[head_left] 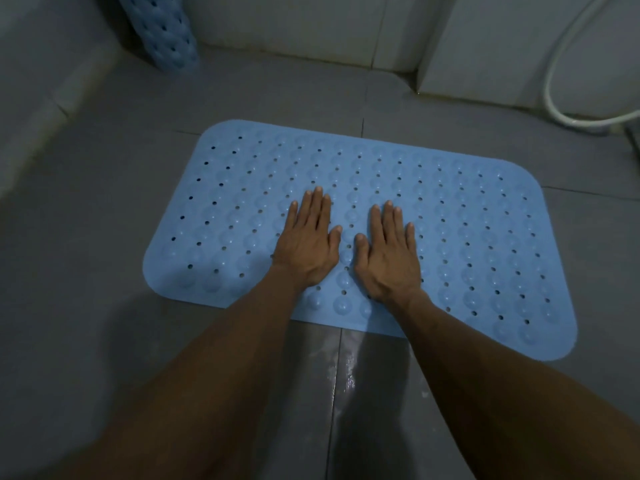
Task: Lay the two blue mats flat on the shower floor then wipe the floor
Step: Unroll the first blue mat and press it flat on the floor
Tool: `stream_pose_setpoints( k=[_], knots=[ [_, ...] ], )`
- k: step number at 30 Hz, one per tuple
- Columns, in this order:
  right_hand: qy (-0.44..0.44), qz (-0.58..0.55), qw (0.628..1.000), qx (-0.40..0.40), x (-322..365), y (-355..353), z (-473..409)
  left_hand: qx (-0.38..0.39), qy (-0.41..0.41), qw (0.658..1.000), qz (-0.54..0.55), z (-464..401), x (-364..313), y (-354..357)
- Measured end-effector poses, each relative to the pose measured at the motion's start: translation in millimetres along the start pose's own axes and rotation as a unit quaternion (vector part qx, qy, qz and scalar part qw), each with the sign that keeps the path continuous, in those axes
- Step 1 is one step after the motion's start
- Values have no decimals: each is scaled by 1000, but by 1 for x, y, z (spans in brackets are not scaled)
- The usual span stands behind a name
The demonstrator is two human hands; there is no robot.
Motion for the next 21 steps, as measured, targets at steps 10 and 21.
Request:
stream_pose_setpoints(
  k=[10, 21],
  knots=[
    [42, -16, 999, -11, 1, 0, -5, -49, 35, 998, 1, 3, 0, -1],
    [63, 21, 998, 0, 3, -2, -5, 33, -2, 999, 7, 0, -5, -7]
  ],
)
Point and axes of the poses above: each hand's wrist, its own z-axis away from the middle knuckle, its own y-axis out of the palm, x = y × z, the point moved 5 cm from there along -z, towards the middle knuckle, and after that the axes turned 2 degrees about y, right-handed, at the moved point
